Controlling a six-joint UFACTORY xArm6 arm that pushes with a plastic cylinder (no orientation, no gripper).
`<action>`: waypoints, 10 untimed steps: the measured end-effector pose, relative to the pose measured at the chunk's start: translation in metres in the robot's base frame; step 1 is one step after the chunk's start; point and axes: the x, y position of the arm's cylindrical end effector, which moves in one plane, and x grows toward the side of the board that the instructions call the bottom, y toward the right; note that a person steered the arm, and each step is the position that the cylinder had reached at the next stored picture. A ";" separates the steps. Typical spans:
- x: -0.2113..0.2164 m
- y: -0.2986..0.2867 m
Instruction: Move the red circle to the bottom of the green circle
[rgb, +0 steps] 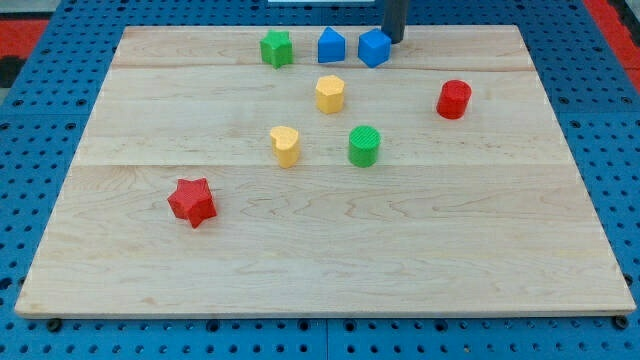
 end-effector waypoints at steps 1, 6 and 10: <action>0.000 0.029; 0.220 0.044; 0.239 -0.021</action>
